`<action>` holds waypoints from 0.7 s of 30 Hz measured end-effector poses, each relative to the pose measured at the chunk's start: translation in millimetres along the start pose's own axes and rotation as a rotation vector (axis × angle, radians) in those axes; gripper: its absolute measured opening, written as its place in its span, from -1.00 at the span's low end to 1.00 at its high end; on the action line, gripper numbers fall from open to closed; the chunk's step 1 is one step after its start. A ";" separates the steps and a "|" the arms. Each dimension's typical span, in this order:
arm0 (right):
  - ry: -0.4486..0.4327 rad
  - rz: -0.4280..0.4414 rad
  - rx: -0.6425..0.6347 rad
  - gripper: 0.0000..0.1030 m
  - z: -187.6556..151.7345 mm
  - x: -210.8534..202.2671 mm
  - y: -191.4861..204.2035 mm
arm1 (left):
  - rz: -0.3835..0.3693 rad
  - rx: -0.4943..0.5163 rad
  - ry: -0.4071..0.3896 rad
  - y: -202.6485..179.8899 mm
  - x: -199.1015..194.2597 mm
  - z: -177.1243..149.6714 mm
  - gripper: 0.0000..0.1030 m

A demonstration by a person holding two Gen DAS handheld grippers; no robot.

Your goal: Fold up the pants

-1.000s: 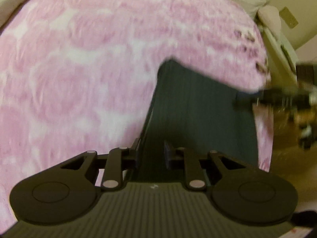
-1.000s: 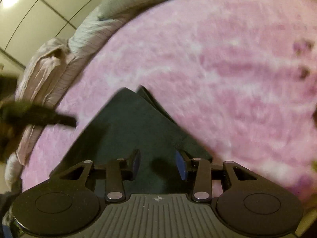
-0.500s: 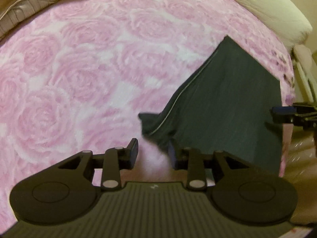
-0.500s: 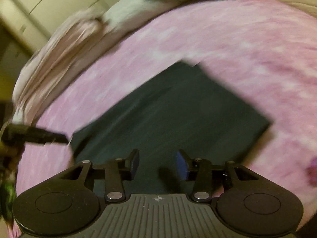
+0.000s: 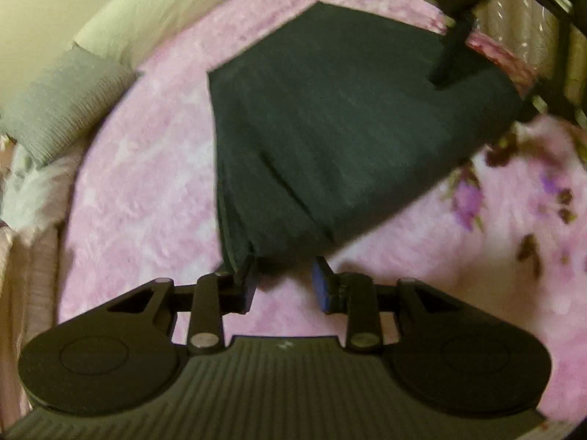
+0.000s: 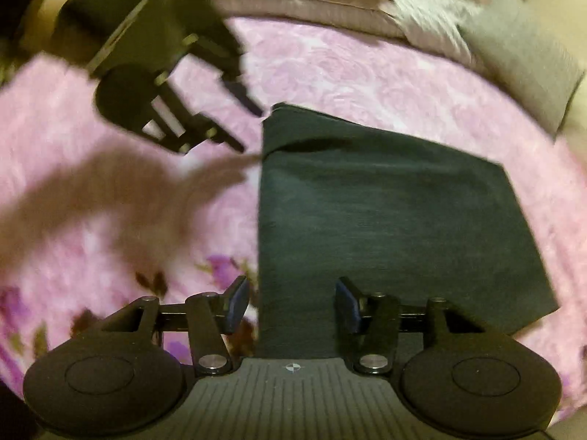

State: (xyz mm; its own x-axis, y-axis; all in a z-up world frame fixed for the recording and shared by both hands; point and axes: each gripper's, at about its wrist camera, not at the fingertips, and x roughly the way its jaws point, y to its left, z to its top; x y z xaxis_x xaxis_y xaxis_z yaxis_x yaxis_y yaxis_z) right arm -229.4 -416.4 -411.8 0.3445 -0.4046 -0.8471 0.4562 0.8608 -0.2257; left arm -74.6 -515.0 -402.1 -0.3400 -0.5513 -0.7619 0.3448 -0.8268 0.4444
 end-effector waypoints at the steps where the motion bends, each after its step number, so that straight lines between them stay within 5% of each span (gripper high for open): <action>1: 0.009 -0.039 -0.044 -0.04 -1.9 2.9 12.1 | -0.011 0.014 -0.016 2.5 2.0 -1.7 -0.45; 8: 0.056 -0.178 -0.170 -0.09 -21.6 30.3 40.6 | -0.162 0.018 -0.060 36.2 12.9 -18.9 -0.98; 10: 0.060 -0.206 -0.147 -0.59 -24.1 33.9 29.4 | -0.176 -0.049 -0.054 57.6 17.2 -29.1 -0.98; 12: 0.051 -0.190 -0.127 -0.61 -28.5 30.7 19.4 | -0.123 -0.066 0.000 72.5 25.5 -41.5 -1.00; 16: 0.073 -0.199 -0.092 -0.60 -25.7 25.3 15.9 | -0.099 -0.080 0.011 87.0 12.7 -56.0 -1.00; 18: 0.070 -0.205 -0.058 -0.57 -19.4 18.8 15.4 | -0.086 0.002 -0.021 76.0 -5.3 -54.1 -0.99; 20: 0.054 -0.218 -0.050 -0.38 -18.8 9.3 22.3 | -0.077 0.157 -0.078 54.1 -21.4 -52.1 -0.74; 21: 0.047 -0.230 -0.062 -0.12 -19.5 5.2 26.9 | -0.070 0.230 -0.100 41.5 -24.4 -50.9 -0.60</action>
State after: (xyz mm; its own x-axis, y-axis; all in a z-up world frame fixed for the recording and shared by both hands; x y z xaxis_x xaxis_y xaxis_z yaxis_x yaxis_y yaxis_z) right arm -231.3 -389.3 -431.7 0.1983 -0.5789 -0.7910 0.4669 0.7653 -0.4430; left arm -7.4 -530.2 -389.1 -0.4449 -0.4908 -0.7491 0.1137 -0.8607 0.4963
